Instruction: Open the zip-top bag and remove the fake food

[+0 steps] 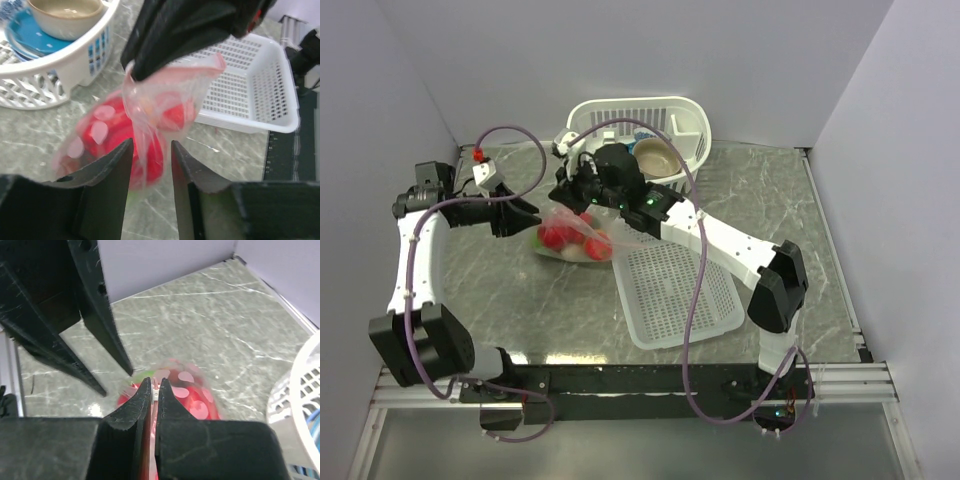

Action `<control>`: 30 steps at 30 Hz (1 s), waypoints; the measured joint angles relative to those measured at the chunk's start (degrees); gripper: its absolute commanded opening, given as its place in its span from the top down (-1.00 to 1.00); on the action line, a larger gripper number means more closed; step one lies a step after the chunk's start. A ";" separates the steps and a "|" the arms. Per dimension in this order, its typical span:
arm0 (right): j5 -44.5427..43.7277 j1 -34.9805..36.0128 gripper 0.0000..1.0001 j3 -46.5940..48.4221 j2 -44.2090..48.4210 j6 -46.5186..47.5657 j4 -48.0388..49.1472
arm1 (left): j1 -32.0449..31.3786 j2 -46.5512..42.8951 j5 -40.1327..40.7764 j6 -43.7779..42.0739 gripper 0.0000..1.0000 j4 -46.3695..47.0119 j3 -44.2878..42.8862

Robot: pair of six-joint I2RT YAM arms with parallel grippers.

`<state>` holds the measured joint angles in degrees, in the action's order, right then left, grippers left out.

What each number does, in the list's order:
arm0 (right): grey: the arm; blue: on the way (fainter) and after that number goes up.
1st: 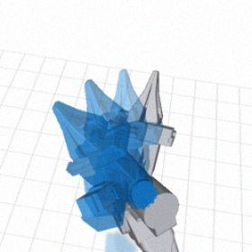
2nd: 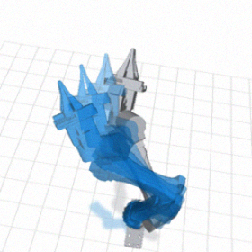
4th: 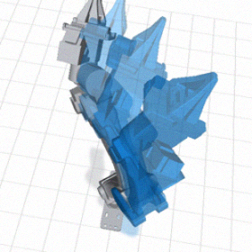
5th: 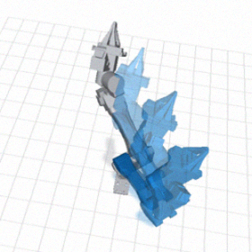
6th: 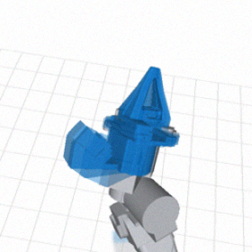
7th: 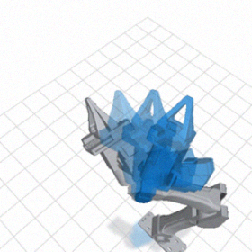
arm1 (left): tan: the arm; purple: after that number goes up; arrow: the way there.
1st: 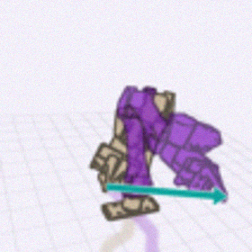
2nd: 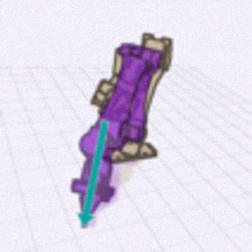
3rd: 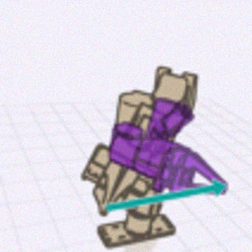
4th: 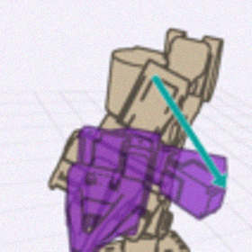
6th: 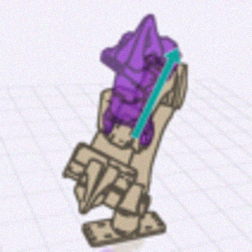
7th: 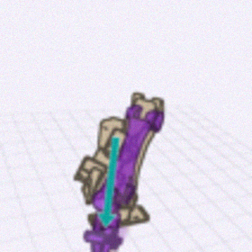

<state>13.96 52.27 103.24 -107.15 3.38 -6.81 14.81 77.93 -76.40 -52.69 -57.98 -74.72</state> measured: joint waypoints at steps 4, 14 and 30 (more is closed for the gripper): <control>0.28 -0.74 1.00 0.00 0.07 -0.63 0.00 | 0.00 4.76 -1.62 -10.12 0.00 -10.23 -3.50; 3.02 -0.48 1.00 0.00 0.09 -2.19 -0.13 | -0.90 8.52 -6.32 -21.75 -0.50 -17.53 -7.23; 5.75 -0.13 1.00 2.19 2.40 -2.29 -2.34 | -3.82 10.32 -6.97 -27.54 -0.46 -18.40 -9.90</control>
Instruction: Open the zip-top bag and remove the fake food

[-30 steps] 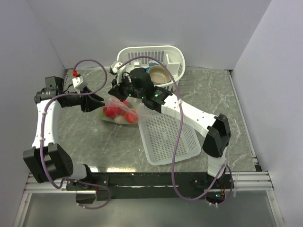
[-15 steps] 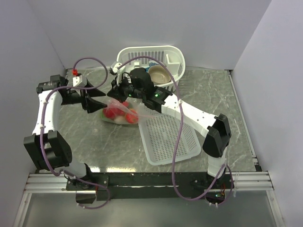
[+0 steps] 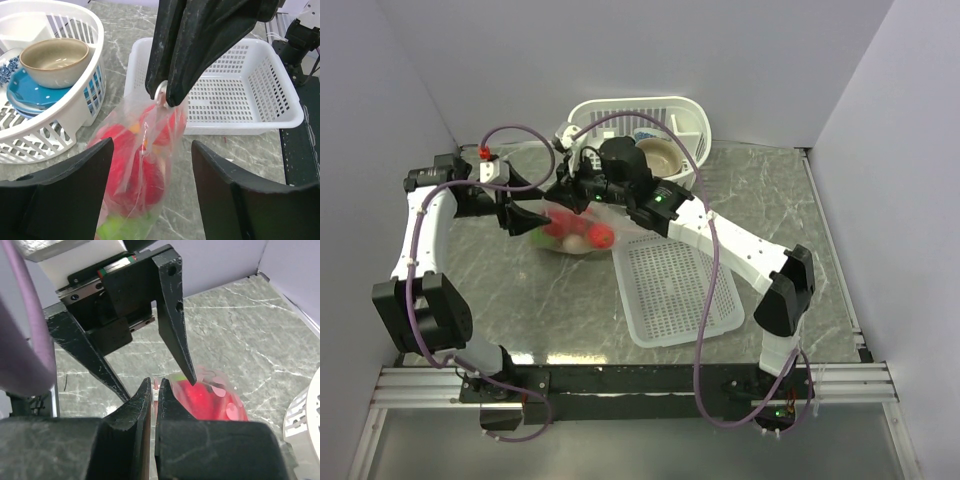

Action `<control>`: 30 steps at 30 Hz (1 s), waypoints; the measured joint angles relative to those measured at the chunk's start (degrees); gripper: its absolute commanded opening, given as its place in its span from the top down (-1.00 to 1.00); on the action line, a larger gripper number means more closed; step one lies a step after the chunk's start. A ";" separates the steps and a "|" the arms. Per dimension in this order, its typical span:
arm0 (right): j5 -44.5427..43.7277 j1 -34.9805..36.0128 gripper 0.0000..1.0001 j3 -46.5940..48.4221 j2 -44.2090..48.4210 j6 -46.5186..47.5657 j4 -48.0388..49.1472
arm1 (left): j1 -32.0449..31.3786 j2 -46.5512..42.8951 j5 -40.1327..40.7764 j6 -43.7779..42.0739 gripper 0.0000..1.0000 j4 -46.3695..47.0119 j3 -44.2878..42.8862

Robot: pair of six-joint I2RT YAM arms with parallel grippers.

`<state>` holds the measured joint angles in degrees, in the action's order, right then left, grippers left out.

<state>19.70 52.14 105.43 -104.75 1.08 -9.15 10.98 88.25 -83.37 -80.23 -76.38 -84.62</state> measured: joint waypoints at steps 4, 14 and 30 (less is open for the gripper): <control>0.92 0.00 1.00 0.00 0.04 -0.20 -0.20 | -0.66 0.02 0.00 -0.09 -0.50 0.00 -0.04; 1.62 0.00 1.00 0.00 0.04 -0.26 0.02 | -2.58 -0.66 -0.46 0.55 0.99 -0.66 -1.92; 2.10 -0.02 1.00 -5.11 3.15 0.46 3.63 | -2.69 -0.68 0.33 1.99 0.98 -1.20 -4.44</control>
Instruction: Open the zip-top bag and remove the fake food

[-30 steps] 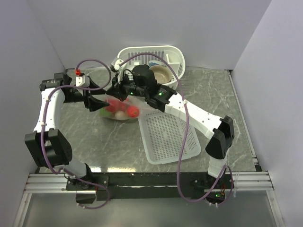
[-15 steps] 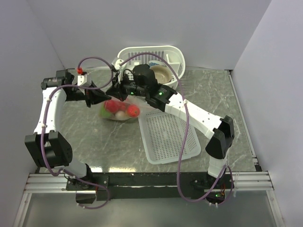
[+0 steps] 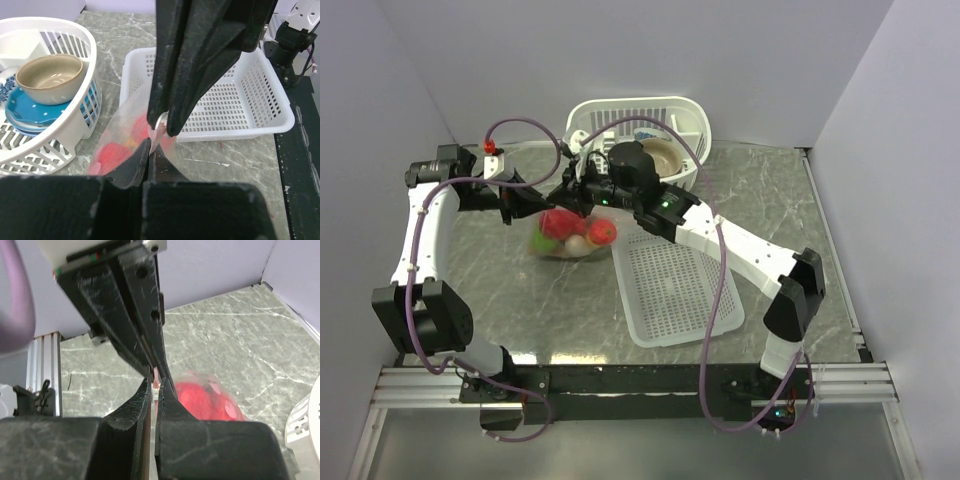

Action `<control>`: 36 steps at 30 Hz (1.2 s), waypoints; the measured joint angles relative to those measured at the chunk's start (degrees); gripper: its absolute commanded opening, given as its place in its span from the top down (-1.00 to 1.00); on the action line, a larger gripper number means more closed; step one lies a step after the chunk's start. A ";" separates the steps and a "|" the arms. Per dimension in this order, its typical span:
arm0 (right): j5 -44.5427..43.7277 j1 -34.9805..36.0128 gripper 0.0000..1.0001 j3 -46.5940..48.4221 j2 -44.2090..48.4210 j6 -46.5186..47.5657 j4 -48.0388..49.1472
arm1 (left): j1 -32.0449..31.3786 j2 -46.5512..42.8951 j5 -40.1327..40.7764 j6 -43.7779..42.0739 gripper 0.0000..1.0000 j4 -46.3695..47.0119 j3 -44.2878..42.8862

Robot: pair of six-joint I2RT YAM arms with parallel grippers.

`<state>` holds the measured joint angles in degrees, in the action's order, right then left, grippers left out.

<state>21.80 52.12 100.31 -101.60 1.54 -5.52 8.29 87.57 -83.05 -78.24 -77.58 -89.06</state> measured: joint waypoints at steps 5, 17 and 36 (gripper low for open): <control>-0.26 0.00 1.00 -6.21 3.67 0.98 2.32 | 0.00 -0.66 0.37 0.48 0.98 -0.98 0.00; -5.14 -1.57 1.00 -19.23 11.82 2.51 4.24 | 3.82 -1.18 0.37 4.39 0.98 -0.13 -1.07; -10.91 -4.02 -1.00 -37.07 21.46 -2.82 5.42 | 15.80 -17.42 -0.46 41.18 0.98 41.16 15.13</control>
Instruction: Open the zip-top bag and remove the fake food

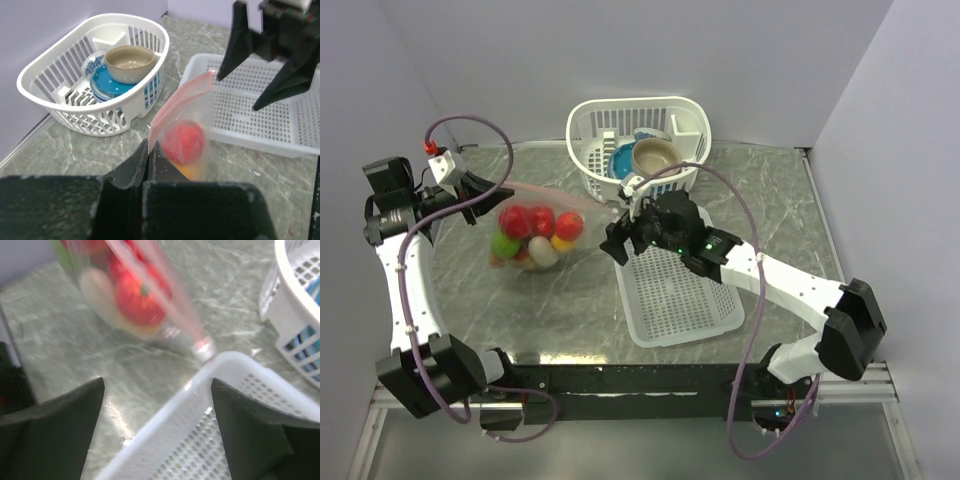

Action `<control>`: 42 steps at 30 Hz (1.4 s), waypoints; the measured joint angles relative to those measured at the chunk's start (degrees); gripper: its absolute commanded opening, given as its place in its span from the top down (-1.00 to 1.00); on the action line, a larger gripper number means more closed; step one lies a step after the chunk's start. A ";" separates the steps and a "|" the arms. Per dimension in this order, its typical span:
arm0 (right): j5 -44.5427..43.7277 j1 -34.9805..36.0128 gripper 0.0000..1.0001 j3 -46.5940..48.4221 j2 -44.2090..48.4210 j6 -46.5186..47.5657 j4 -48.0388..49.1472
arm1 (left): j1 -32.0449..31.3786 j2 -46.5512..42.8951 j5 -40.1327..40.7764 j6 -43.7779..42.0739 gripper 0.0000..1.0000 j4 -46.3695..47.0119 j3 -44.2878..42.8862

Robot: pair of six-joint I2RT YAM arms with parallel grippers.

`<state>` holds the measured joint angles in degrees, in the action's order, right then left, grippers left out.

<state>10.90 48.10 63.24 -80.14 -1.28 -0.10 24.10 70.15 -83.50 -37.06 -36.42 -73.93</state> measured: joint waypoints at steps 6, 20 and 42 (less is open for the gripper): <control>-2.38 -0.04 -1.00 11.56 -6.32 -0.52 -3.67 | 0.20 0.33 1.16 19.67 0.98 22.53 -0.31; -1.66 0.35 -0.73 6.95 -0.07 -5.55 1.14 | -3.32 1.31 8.26 -17.44 0.88 -13.27 -1.73; -11.54 14.64 -0.17 -9.40 -0.13 -21.18 13.14 | -9.84 -7.19 16.83 -39.69 -0.27 -39.69 10.64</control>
<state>-0.64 62.74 53.84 -80.27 -22.46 13.04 14.26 62.96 -66.67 -76.75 -76.12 -63.29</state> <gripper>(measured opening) 0.588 0.561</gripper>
